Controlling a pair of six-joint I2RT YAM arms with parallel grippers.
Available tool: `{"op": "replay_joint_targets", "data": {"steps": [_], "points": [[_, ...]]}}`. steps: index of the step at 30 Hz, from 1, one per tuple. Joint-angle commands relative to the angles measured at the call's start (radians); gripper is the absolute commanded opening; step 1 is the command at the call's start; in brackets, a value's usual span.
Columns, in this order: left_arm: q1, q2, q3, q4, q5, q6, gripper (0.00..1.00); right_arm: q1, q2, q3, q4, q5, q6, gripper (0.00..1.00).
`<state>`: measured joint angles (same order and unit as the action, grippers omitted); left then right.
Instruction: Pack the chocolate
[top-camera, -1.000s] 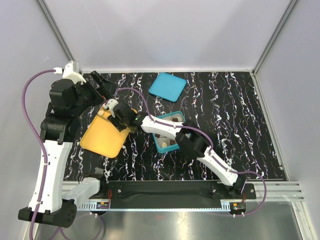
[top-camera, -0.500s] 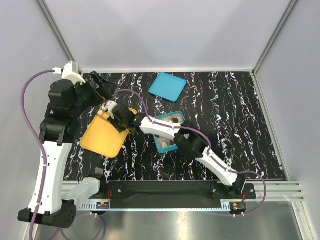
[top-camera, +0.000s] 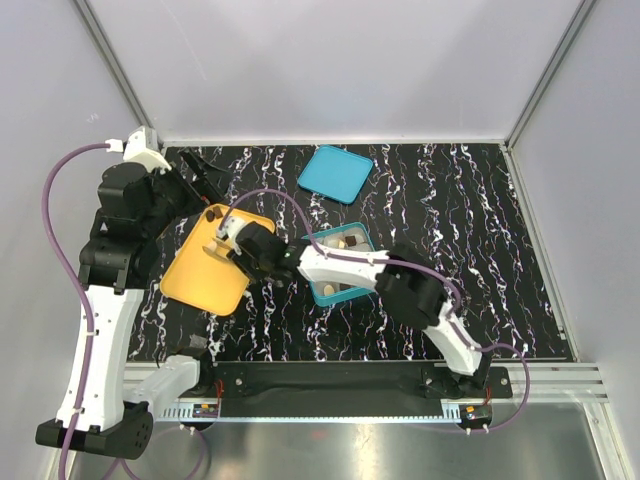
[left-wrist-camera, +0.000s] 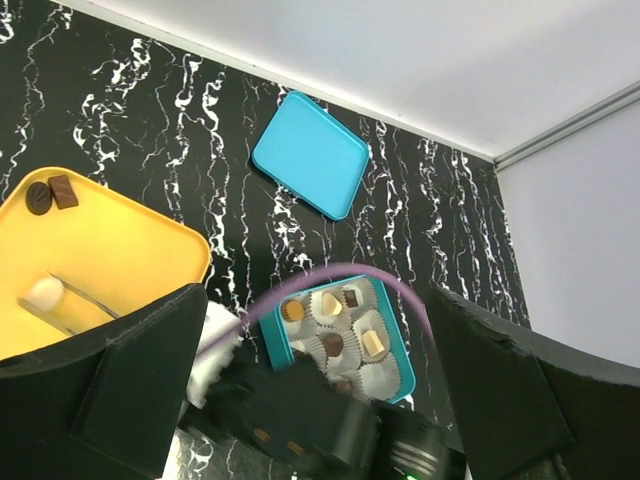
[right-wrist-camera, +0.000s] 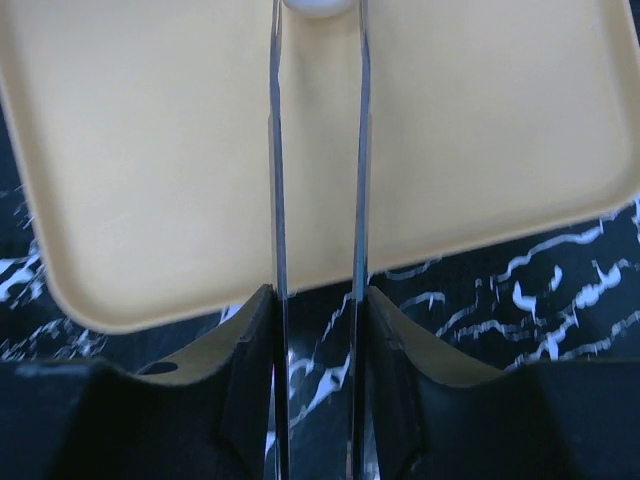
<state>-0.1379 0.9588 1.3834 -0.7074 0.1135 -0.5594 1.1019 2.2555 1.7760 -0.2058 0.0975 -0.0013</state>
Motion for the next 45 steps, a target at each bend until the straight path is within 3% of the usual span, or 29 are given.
{"op": "replay_joint_targets", "data": {"steps": [1, 6, 12, 19, 26, 33, 45], "points": [[0.004, -0.006, 0.028, 0.025, -0.02, 0.024, 0.99, 0.015, -0.2, -0.098, 0.1, 0.047, 0.044, 0.42], [0.004, -0.018, -0.004, 0.02, -0.018, 0.026, 0.99, 0.016, -0.379, -0.237, 0.069, 0.093, 0.076, 0.41], [0.004, -0.048, -0.056, 0.037, -0.024, 0.035, 0.99, 0.016, -0.603, -0.374, -0.122, 0.182, 0.173, 0.41], [0.004, -0.063, -0.176, 0.068, -0.006, 0.033, 0.99, 0.015, -0.87, -0.489, -0.525, 0.335, 0.363, 0.41], [0.004, -0.071, -0.27, 0.112, 0.025, 0.018, 0.99, 0.013, -1.102, -0.584, -0.828, 0.352, 0.605, 0.42], [0.004, -0.066, -0.31, 0.14, 0.043, 0.007, 0.99, 0.013, -1.14, -0.621, -0.975, 0.327, 0.727, 0.43], [0.004, -0.055, -0.299, 0.143, 0.052, 0.007, 0.99, -0.005, -1.077, -0.65, -0.936, 0.311, 0.698, 0.43]]}}
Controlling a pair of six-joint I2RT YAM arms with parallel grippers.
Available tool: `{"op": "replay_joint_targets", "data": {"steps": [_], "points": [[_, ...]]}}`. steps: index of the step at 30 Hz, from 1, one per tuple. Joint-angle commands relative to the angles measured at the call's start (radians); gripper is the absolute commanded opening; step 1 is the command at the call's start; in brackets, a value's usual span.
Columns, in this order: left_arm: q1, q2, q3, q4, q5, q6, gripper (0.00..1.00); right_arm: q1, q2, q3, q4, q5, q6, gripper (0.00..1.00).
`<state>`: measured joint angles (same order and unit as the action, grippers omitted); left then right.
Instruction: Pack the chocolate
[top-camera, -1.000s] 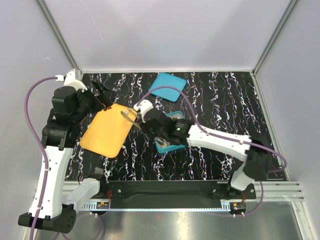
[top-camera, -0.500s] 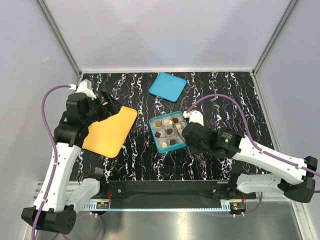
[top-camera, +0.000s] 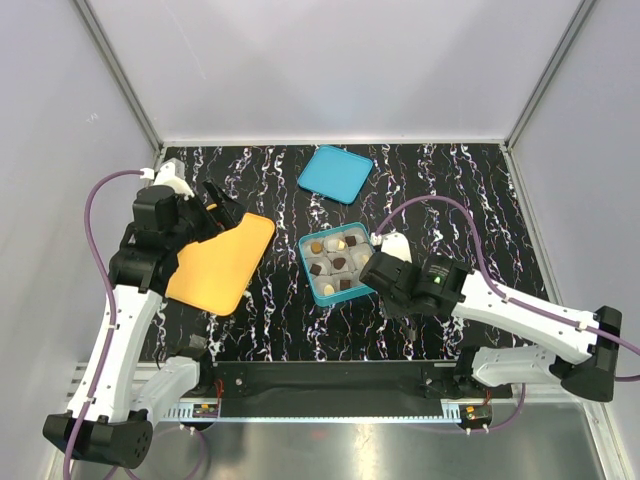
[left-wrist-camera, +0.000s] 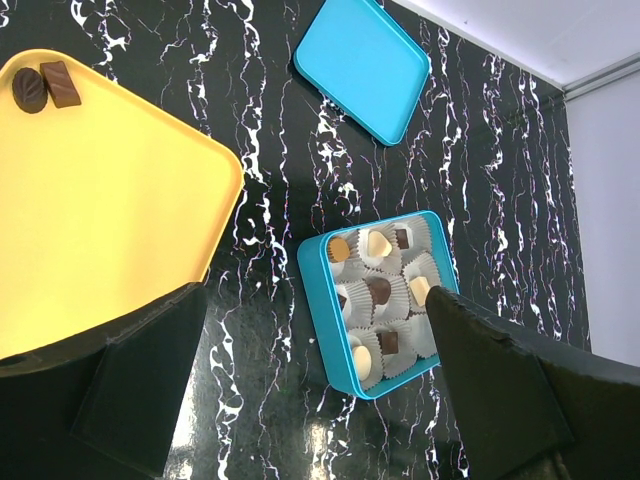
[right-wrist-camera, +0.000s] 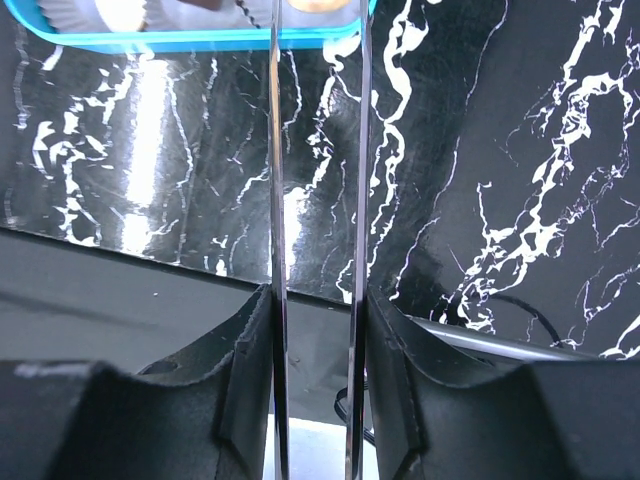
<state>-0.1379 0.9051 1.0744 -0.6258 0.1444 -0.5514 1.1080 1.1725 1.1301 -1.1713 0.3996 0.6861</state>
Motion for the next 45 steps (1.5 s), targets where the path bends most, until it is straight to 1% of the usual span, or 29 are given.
{"op": "replay_joint_targets", "data": {"steps": [1, 12, 25, 30, 33, 37, 41, 45], "points": [[0.004, 0.002, 0.01, 0.061, 0.021, -0.001, 0.99, -0.013, 0.006, -0.006, 0.036, -0.001, 0.009, 0.43], [0.004, 0.009, 0.019, 0.063, 0.02, -0.001, 0.99, -0.027, 0.009, -0.027, 0.079, -0.035, -0.002, 0.47], [0.004, 0.006, 0.021, 0.052, 0.011, 0.005, 0.99, -0.028, 0.047, 0.005, 0.048, -0.001, 0.0, 0.52], [0.004, 0.003, 0.021, 0.052, 0.009, 0.007, 0.99, -0.028, 0.052, 0.016, 0.035, 0.004, 0.009, 0.52], [0.004, 0.003, 0.012, 0.058, 0.014, 0.008, 0.99, -0.028, 0.05, 0.046, 0.012, 0.016, 0.01, 0.52], [0.004, 0.0, -0.011, 0.066, 0.012, 0.018, 0.99, -0.033, 0.046, 0.141, -0.027, 0.031, -0.005, 0.51], [0.004, -0.008, -0.062, 0.093, 0.017, 0.019, 0.99, -0.083, 0.062, 0.224, -0.044, 0.048, -0.078, 0.49], [0.004, -0.008, -0.117, 0.118, 0.023, 0.031, 0.99, -0.209, 0.093, 0.283, 0.002, 0.045, -0.192, 0.49]]}}
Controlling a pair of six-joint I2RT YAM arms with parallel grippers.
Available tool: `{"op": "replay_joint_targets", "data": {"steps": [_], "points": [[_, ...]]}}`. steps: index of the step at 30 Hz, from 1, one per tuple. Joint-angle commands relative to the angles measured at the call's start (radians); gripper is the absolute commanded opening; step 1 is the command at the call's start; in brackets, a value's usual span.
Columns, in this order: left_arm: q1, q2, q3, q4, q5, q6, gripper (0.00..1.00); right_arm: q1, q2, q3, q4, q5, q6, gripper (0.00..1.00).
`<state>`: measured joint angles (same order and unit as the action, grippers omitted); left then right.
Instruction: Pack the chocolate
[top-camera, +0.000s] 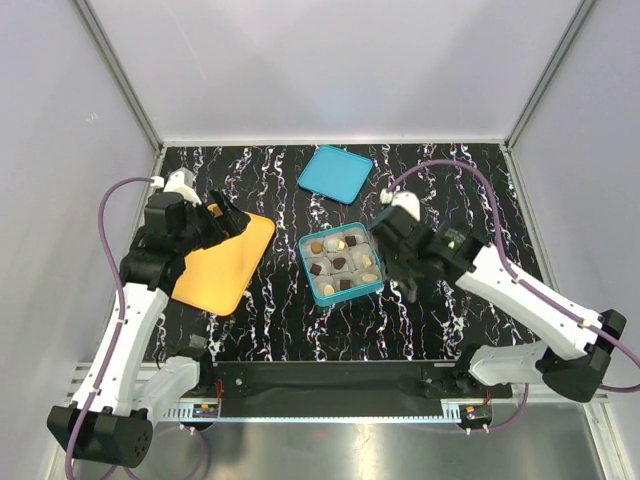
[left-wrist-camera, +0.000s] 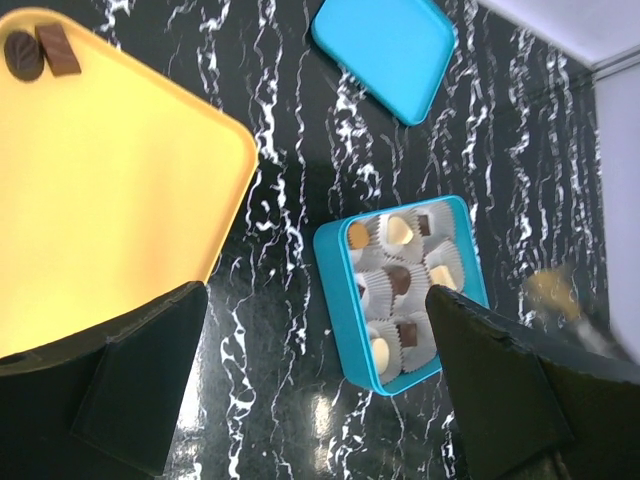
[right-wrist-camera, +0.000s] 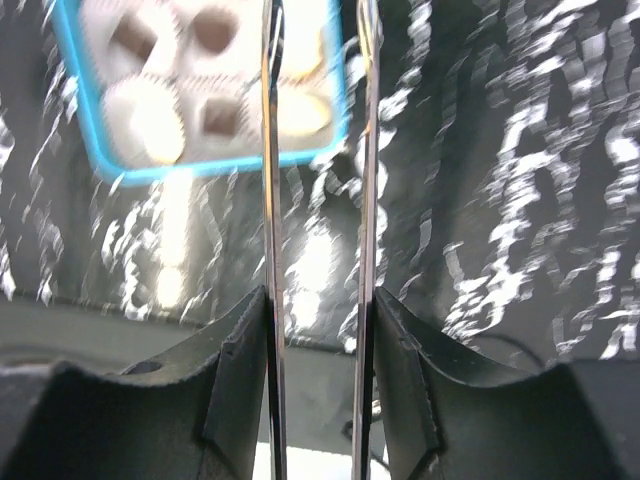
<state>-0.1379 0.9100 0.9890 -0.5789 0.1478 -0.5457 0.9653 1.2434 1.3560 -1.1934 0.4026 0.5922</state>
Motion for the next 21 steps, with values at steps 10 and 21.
{"op": "replay_joint_targets", "data": {"steps": [10, 21], "points": [[0.004, 0.015, -0.099, 0.105, 0.05, 0.081, 0.99, -0.494, 0.237, 0.175, 0.231, -0.137, -0.344, 0.49], [0.004, 0.024, -0.107, 0.1, 0.079, 0.096, 0.99, -0.772, 0.482, 0.208, 0.431, -0.257, -0.439, 0.49]]}}
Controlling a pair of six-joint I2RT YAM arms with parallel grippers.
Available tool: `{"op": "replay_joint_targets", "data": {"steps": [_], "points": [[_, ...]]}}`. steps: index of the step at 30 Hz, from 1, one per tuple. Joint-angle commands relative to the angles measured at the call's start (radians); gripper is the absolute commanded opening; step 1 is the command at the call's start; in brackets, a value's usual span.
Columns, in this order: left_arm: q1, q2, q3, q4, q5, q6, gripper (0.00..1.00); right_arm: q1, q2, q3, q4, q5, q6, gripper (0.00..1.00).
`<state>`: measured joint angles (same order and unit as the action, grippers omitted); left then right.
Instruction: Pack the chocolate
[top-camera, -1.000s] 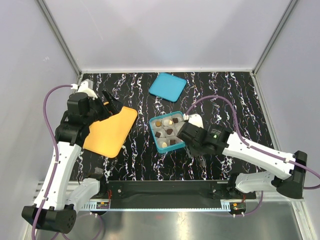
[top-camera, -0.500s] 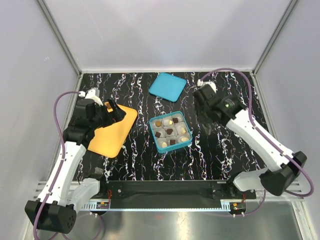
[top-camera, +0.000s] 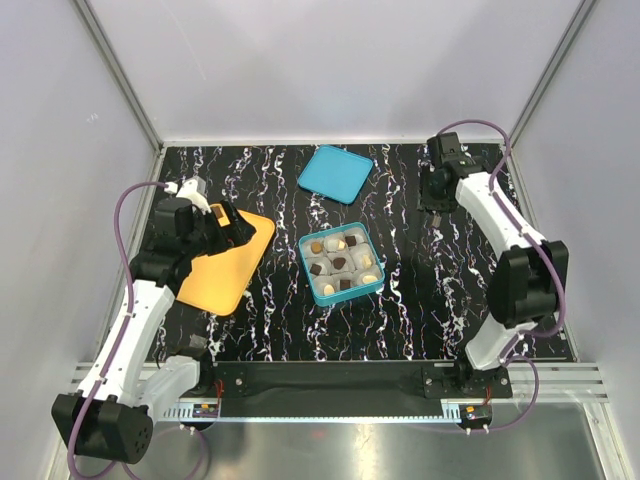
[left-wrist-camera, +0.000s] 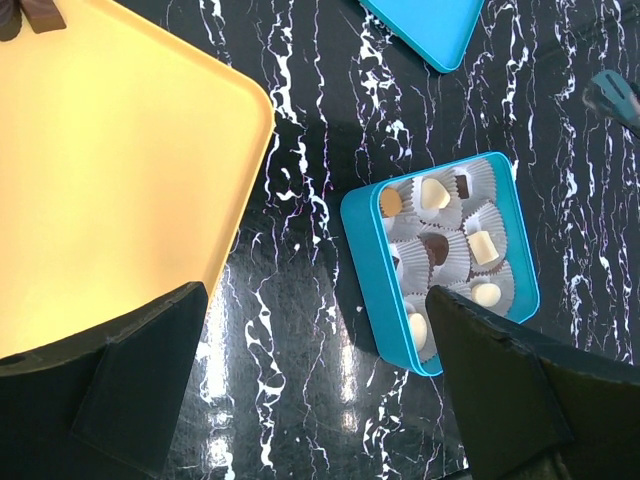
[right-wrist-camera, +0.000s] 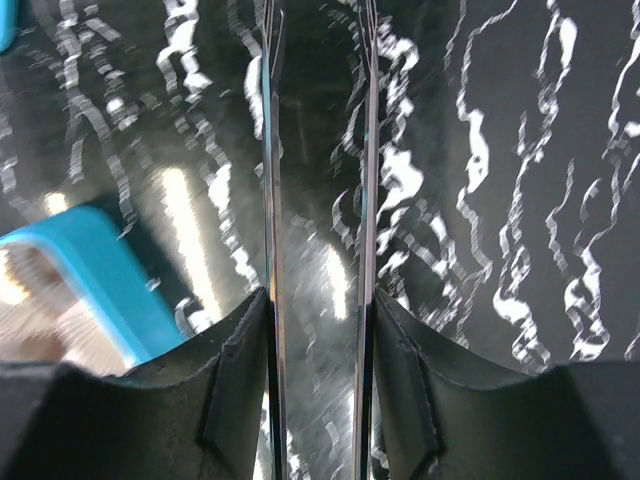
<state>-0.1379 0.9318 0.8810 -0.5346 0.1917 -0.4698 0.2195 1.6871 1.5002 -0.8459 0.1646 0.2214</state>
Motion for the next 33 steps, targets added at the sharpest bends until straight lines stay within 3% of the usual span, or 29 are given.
{"op": "replay_joint_targets", "data": {"steps": [1, 8, 19, 24, 28, 33], "points": [[0.004, 0.002, 0.001, 0.056, 0.037, 0.02, 0.99, -0.032, 0.055, 0.072, 0.09, -0.016, -0.1, 0.49], [0.004, 0.002, 0.001, 0.056, 0.045, 0.02, 0.99, -0.091, 0.125, 0.066, 0.172, -0.039, -0.215, 0.5], [0.004, 0.016, -0.004, 0.062, 0.06, 0.011, 0.99, -0.092, 0.169, 0.0, 0.254, -0.141, -0.375, 0.59], [0.004, 0.022, 0.003, 0.061, 0.054, 0.014, 0.99, -0.094, 0.164, -0.06, 0.323, -0.117, -0.43, 0.59], [0.004, 0.025, 0.003, 0.061, 0.055, 0.014, 0.99, -0.092, 0.215, -0.041, 0.289, -0.062, -0.45, 0.59], [0.004, 0.027, 0.003, 0.059, 0.054, 0.014, 0.99, -0.092, 0.238, -0.055, 0.284, -0.1, -0.45, 0.6]]}}
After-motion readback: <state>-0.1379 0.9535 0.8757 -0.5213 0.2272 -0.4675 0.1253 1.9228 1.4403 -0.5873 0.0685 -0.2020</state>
